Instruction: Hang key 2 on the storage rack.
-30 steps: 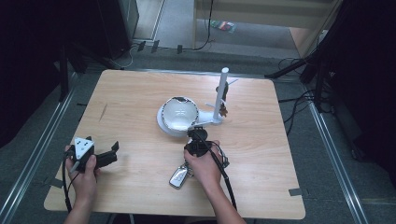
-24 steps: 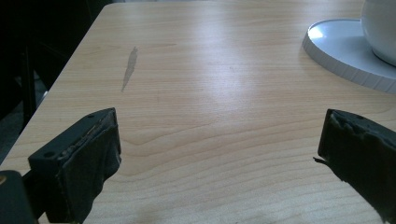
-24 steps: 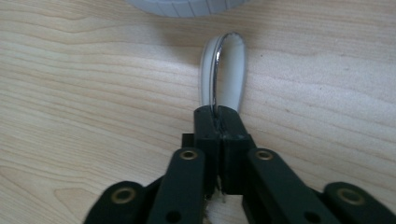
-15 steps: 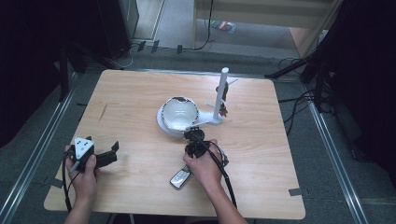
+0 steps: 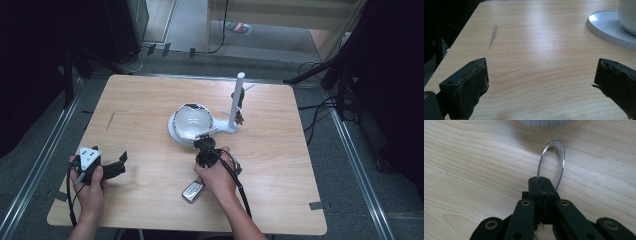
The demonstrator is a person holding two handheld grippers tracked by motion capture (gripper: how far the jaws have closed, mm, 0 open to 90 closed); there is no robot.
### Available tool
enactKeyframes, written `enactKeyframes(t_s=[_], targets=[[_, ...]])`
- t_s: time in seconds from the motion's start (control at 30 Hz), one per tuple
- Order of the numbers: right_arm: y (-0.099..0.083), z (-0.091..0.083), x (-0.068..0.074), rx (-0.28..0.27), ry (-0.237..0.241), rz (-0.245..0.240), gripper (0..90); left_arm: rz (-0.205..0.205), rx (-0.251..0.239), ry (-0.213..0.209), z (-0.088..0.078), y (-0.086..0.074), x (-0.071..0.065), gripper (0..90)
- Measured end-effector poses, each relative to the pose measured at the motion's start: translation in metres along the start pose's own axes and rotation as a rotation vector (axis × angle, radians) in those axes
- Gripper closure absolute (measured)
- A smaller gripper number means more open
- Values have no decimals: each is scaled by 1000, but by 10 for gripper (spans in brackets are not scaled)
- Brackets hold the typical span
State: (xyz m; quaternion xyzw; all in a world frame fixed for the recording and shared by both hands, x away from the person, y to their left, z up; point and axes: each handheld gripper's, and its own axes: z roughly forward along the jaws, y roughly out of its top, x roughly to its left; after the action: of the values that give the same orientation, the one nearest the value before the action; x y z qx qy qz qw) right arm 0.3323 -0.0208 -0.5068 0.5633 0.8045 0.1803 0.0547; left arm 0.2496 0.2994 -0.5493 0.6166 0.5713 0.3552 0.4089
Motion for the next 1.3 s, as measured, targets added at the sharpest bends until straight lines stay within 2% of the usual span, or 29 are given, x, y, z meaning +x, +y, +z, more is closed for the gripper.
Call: enactKeyframes(t_s=[0.33, 0.53, 0.8, 1.03, 1.3], targets=[[0, 4, 1, 13, 2, -16, 888, -3, -2, -1, 0, 0, 0, 0], [-2, 4, 3, 14, -18, -31, 900, -3, -2, -1, 0, 0, 0, 0], [-12, -4, -13, -75, -39, 10, 900, 0, -1, 0, 0, 0, 0, 0], [-16, -23, -24, -169, -59, 37, 900, 1, 1, 1, 0, 0, -1, 0], [-19, -38, -33, -229, -75, 63, 900, 0, 0, 0, 0, 0, 0, 0]])
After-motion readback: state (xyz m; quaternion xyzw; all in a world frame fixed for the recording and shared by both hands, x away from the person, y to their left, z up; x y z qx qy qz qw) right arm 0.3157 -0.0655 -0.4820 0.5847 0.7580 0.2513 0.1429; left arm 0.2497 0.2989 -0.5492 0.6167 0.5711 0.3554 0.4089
